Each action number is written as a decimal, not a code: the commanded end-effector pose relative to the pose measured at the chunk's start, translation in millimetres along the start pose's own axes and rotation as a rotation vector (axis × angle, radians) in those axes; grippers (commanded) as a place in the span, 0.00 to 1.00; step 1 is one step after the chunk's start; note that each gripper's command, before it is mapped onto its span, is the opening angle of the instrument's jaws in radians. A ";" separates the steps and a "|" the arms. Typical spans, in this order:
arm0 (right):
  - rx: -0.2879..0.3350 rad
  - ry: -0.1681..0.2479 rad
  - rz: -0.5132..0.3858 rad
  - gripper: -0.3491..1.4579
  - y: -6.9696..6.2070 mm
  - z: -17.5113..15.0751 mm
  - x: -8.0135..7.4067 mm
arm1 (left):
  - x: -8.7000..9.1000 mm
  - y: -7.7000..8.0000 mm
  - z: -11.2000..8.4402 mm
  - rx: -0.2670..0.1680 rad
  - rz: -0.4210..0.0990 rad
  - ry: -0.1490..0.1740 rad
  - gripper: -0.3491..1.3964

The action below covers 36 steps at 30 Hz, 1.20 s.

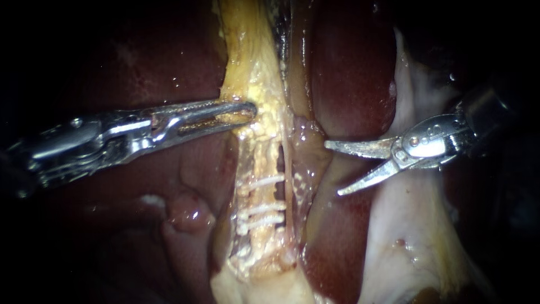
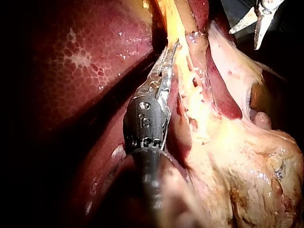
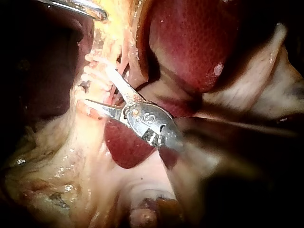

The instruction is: Go to the cutting position left tube

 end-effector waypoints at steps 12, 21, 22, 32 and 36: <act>0.183 0.016 0.213 0.98 -2.4 5.2 -2.7 | -3.8 -1.1 -4.7 -0.004 0.003 -0.009 0.00; 0.310 -0.019 0.333 0.97 -2.6 11.7 -6.5 | -6.4 -1.6 -8.8 -0.020 0.022 -0.052 0.00; 0.313 -0.019 0.334 0.97 -2.4 12.2 -6.7 | -6.5 -1.5 -9.0 -0.019 0.021 -0.051 0.00; 0.345 -0.058 0.364 0.97 -0.6 13.7 -8.3 | -7.5 -1.8 -10.8 -0.023 0.025 -0.070 0.00; 0.345 -0.064 0.363 0.97 0.0 13.7 -8.9 | -7.7 -2.2 -11.1 -0.025 0.029 -0.072 0.00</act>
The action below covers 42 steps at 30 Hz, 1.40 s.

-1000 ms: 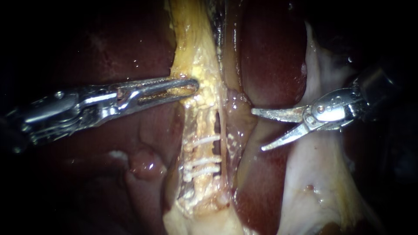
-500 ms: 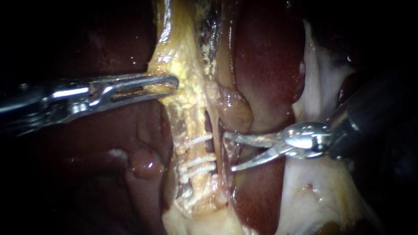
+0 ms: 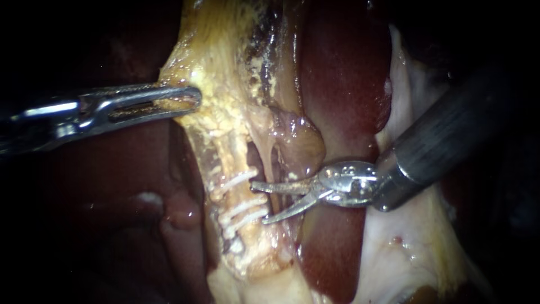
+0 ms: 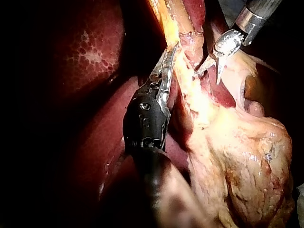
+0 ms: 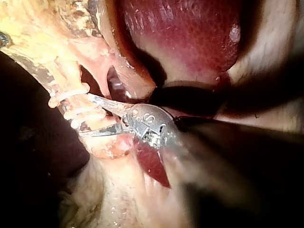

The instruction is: Go to the cutting position left tube

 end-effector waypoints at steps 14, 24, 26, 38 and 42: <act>0.043 -0.017 0.021 0.96 2.5 1.3 0.6 | -0.3 -1.2 -0.5 -0.006 0.004 -0.006 0.00; 0.117 -0.045 0.010 0.95 2.7 2.5 0.7 | -0.3 -1.1 -0.5 -0.005 0.004 -0.006 0.00; 0.136 -0.048 0.003 0.94 2.5 2.6 0.7 | -0.3 -1.0 -0.5 -0.005 0.004 -0.006 0.00; 0.228 -0.025 -0.007 0.88 2.5 4.2 2.0 | -0.1 -0.1 -0.1 -0.005 0.005 -0.006 0.00; 0.238 0.005 0.000 0.88 2.9 4.7 2.3 | 0.0 0.0 0.1 -0.005 0.006 -0.006 0.00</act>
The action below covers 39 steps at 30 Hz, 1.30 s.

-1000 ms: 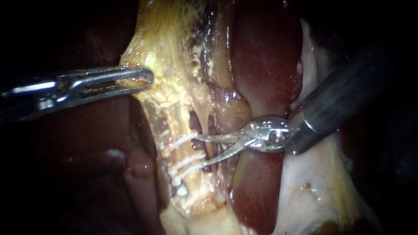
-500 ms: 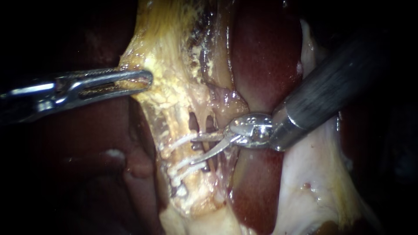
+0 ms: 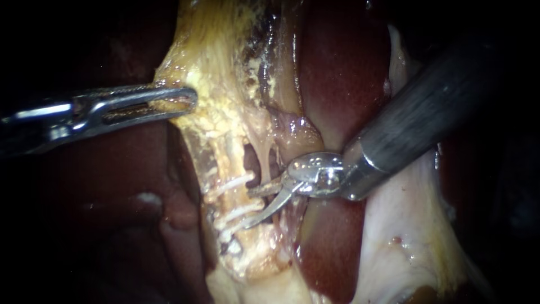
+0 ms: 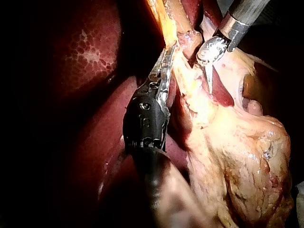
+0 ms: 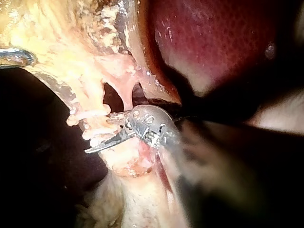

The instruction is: Go to the cutting position left tube

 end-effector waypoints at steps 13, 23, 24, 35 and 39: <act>0.053 0.062 0.017 0.87 -0.1 -0.1 0.6 | 0.2 0.5 0.5 -0.001 0.001 -0.001 0.00; 0.078 0.082 0.022 0.86 -0.3 1.1 1.0 | 1.1 2.4 1.8 -0.004 0.005 -0.004 0.00; 0.081 0.079 0.026 0.86 -0.2 1.3 0.9 | 1.2 2.4 1.9 -0.004 0.005 -0.004 0.00; 0.108 0.087 0.044 0.86 0.6 4.3 0.3 | 1.5 2.2 3.0 -0.010 0.006 -0.007 0.00; 0.119 0.107 0.062 0.86 0.6 4.1 0.7 | 1.6 2.2 3.1 -0.010 0.006 -0.010 0.00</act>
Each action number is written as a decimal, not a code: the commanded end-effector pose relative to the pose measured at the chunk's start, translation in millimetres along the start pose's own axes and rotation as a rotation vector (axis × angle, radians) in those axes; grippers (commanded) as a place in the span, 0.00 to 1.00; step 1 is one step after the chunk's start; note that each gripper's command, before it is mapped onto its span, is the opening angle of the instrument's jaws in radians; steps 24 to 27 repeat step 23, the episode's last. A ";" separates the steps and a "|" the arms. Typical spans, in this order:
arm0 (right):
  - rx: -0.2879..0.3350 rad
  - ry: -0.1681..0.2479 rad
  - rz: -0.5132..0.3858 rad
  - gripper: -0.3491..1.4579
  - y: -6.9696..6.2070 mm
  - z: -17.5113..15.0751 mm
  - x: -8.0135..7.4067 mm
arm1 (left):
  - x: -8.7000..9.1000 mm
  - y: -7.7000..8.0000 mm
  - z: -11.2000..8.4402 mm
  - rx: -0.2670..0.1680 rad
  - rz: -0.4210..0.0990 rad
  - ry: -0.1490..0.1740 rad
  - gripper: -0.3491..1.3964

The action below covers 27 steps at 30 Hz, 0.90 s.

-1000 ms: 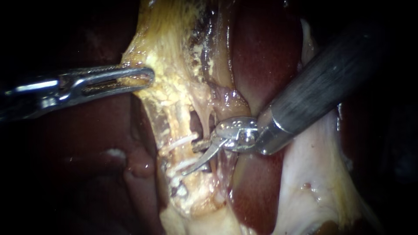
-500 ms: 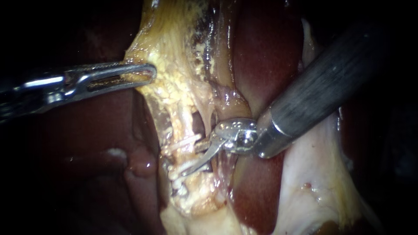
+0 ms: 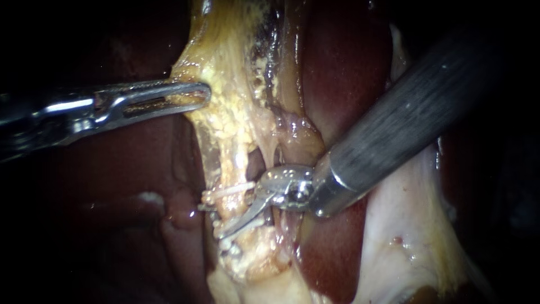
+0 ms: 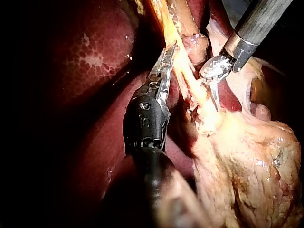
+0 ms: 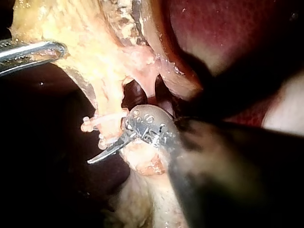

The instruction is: Go to the cutting position left tube

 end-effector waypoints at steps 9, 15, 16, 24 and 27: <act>-0.005 0.007 0.030 0.85 0.3 -0.8 0.2 | 0.0 0.0 0.0 0.000 0.001 -0.001 0.00; -0.005 0.007 0.036 0.85 0.3 -0.8 0.2 | 0.0 0.0 0.0 0.000 0.001 -0.001 0.00; -0.005 0.007 0.036 0.85 0.3 -0.8 0.2 | 0.1 0.0 0.0 0.000 0.001 -0.001 0.00; -0.005 0.007 0.047 0.85 0.4 -0.8 0.1 | 0.1 0.0 0.1 0.000 0.001 -0.001 0.00; -0.005 0.007 0.047 0.85 0.4 -0.8 0.1 | 0.1 0.0 0.1 0.000 0.001 -0.001 0.00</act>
